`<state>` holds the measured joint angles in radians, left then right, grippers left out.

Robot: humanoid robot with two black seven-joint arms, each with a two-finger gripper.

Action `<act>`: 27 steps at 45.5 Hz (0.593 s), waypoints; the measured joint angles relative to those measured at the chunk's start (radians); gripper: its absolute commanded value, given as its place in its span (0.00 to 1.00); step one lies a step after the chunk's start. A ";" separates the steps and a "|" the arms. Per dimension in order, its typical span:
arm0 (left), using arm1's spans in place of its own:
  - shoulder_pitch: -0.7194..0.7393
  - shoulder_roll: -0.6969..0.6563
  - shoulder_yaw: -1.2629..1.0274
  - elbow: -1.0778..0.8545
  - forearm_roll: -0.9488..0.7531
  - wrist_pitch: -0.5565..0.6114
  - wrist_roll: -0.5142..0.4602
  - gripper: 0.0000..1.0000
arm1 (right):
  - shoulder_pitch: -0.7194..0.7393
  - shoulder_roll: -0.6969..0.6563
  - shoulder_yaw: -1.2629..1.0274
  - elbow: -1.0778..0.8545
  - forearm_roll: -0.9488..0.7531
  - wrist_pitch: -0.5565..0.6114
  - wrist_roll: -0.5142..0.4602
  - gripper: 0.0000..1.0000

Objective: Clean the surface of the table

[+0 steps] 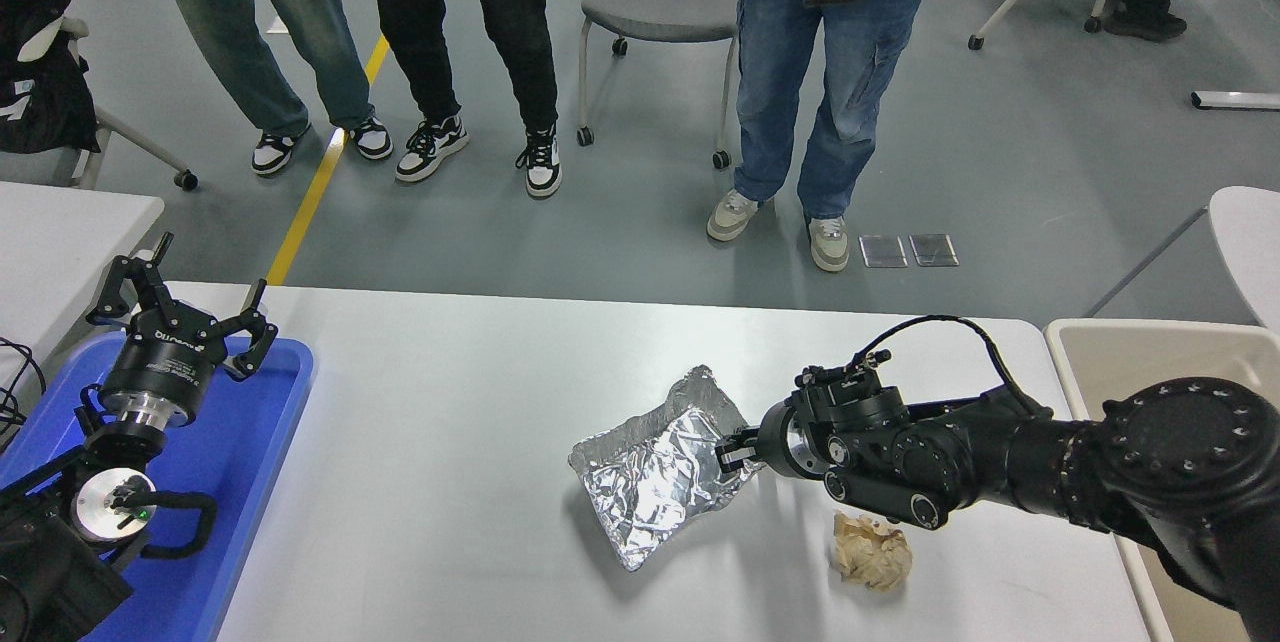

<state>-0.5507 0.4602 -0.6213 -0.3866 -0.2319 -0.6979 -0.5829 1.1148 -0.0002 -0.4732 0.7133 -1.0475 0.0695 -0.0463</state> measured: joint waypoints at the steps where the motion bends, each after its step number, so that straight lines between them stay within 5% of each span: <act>1: 0.000 0.000 0.000 0.000 0.000 0.000 0.000 1.00 | 0.004 -0.001 0.000 0.001 0.001 0.000 0.005 0.00; 27: 0.000 0.000 0.000 0.000 0.000 0.000 0.000 1.00 | 0.149 -0.177 0.024 0.246 0.075 0.037 0.079 0.00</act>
<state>-0.5508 0.4602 -0.6213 -0.3865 -0.2319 -0.6980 -0.5829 1.2641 -0.1769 -0.4489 0.9595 -0.9723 0.1062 0.0324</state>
